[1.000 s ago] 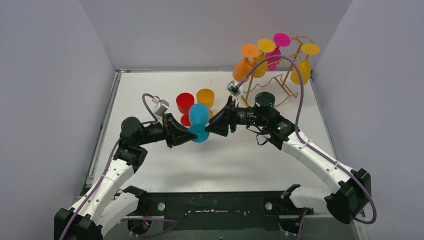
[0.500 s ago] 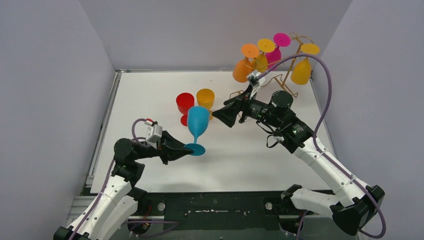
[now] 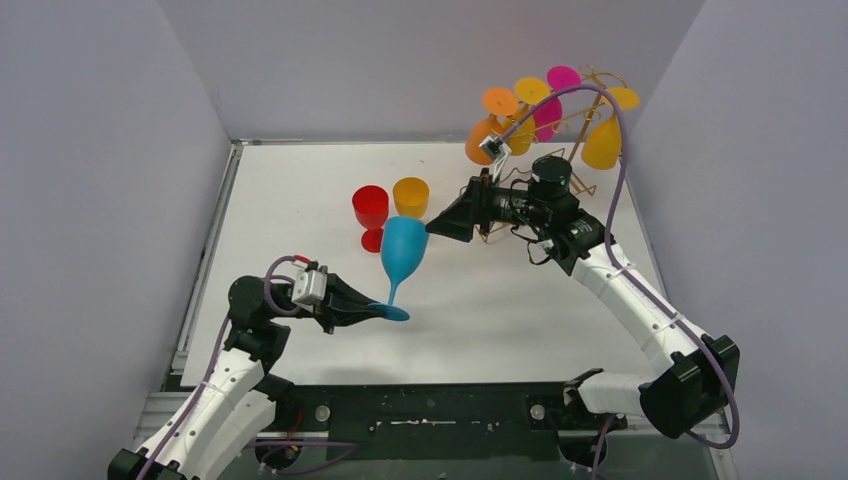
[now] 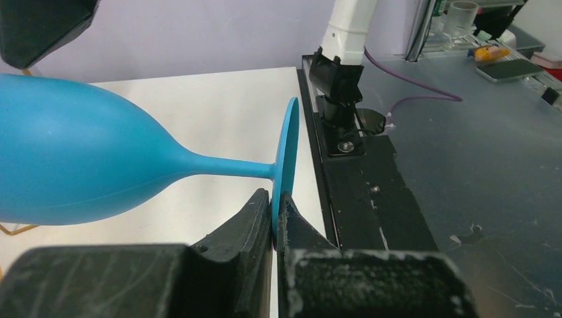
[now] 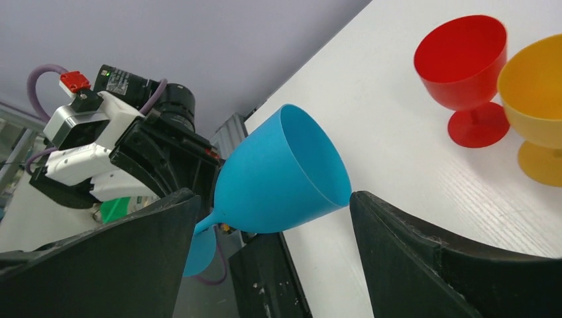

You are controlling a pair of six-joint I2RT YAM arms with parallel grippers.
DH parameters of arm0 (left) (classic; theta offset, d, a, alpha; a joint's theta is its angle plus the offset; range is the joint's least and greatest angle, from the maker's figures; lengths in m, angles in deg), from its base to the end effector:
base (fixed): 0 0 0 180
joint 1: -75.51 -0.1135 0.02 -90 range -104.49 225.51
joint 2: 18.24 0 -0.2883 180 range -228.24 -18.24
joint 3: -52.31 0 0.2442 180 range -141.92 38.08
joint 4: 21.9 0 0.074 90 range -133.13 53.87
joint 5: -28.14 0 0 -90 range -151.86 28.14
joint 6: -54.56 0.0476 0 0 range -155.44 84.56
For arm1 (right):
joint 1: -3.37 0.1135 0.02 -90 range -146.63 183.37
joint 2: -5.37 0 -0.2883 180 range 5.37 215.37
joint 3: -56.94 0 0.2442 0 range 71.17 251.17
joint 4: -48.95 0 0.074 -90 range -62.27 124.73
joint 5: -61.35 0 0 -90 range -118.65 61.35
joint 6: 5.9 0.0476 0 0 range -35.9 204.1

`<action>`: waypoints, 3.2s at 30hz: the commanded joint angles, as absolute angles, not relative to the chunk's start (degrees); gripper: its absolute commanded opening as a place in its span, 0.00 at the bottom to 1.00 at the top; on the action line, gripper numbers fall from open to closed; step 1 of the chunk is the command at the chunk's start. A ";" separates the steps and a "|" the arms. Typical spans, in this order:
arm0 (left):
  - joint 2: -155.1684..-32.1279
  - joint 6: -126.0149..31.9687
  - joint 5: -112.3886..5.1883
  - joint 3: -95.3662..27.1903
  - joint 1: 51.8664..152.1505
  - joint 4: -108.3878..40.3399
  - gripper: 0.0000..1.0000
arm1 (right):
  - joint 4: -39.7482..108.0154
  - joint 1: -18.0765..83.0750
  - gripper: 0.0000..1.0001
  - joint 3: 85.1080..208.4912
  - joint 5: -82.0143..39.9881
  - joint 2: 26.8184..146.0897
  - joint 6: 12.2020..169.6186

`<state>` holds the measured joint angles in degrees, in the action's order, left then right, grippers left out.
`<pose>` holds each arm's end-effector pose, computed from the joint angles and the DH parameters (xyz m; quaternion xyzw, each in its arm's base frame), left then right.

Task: Take the wine glass off the wine glass rack
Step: Place the wine glass at the center of the board.

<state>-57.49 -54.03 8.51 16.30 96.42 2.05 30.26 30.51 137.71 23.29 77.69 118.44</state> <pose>0.1005 -0.0864 0.3139 0.4834 0.4549 -0.5355 0.5221 0.2282 0.1591 0.4057 -0.2369 0.7062 0.5835 0.3237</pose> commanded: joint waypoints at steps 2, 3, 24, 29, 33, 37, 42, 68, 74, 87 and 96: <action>-58.01 -50.93 16.29 13.84 96.19 4.75 0.00 | 28.63 30.74 0.85 144.15 30.18 79.45 116.72; -58.22 -50.69 17.03 13.56 96.24 4.30 0.00 | 27.17 30.83 0.84 145.22 31.13 80.32 115.80; -57.49 -27.92 19.35 7.12 96.25 -23.00 0.00 | 11.86 34.66 0.49 155.95 41.45 88.81 109.50; -58.20 -27.18 20.77 6.74 96.25 -23.01 0.00 | 11.08 34.63 0.44 156.11 41.46 89.38 109.28; -58.76 -27.32 22.75 6.15 96.25 -23.32 0.00 | 12.24 34.62 0.38 155.85 42.79 89.59 109.94; -58.85 -27.47 23.98 5.59 96.25 -23.39 0.00 | 14.85 34.68 0.37 154.94 44.97 89.79 111.87; -59.05 -27.50 24.29 5.42 96.25 -23.38 0.00 | 14.88 34.64 0.31 155.00 44.93 89.64 112.13; -61.02 -27.46 22.45 5.36 96.12 -22.26 0.00 | 16.00 35.06 0.06 152.92 48.07 88.11 111.48; -60.88 -27.49 21.62 6.04 96.08 -22.33 0.00 | 16.81 35.10 0.00 152.07 47.55 87.16 111.73; -59.67 -27.11 19.22 6.40 95.48 -23.41 0.12 | 20.48 35.36 0.00 150.32 46.29 85.24 113.01; -58.70 -27.18 18.76 6.70 95.31 -24.92 0.29 | 20.18 35.35 0.00 149.65 44.12 84.83 112.47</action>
<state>-59.67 -27.37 19.44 7.49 95.65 -24.49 18.41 34.92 150.52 46.35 86.36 114.09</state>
